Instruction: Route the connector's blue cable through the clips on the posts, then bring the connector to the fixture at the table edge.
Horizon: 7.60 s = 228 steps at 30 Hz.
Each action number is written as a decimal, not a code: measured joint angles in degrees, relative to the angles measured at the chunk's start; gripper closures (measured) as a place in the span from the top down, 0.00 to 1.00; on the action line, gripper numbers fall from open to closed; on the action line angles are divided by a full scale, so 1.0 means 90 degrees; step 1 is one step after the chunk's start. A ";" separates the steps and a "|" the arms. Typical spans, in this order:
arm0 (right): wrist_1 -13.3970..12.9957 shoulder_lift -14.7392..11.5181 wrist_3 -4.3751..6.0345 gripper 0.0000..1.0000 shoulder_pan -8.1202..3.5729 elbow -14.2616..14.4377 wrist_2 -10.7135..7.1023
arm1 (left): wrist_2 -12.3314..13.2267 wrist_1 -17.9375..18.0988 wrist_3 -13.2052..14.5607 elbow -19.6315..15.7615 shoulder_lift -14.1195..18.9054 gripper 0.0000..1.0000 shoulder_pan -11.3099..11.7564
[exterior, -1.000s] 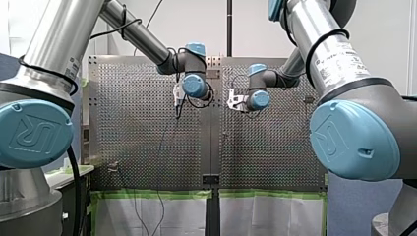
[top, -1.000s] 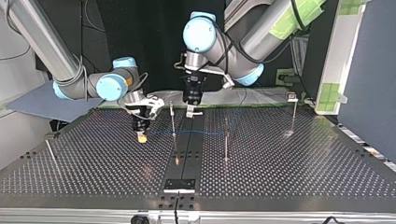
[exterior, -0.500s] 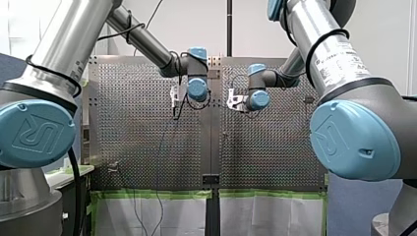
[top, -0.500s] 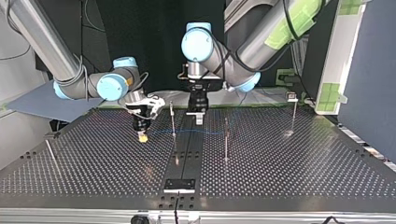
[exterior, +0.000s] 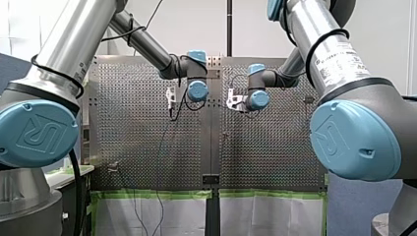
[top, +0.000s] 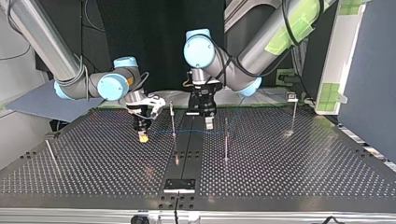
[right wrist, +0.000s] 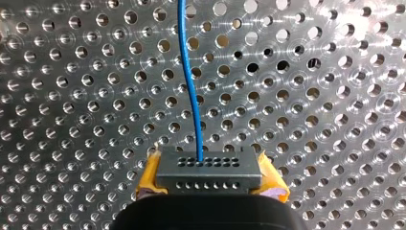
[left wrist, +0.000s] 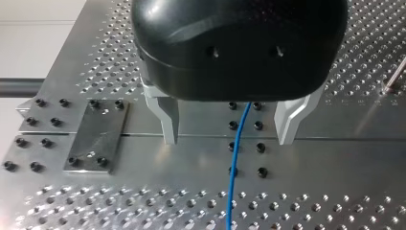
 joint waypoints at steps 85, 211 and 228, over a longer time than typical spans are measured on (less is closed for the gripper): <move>0.0279 -0.0002 -0.0038 0.00 0.0002 0.0000 0.0062 | 0.0324 -0.0519 -0.0270 0.0943 -0.0751 0.00 0.0410; -0.1630 -0.0226 -0.0247 0.00 -0.0699 0.2487 -0.0619 | 0.0910 0.0222 0.0004 0.0446 -0.2147 0.00 -0.0607; -0.1570 -0.0207 -0.0230 0.00 -0.0968 0.2381 -0.0778 | 0.0993 -0.0072 -0.0003 0.0764 -0.2315 0.00 -0.0482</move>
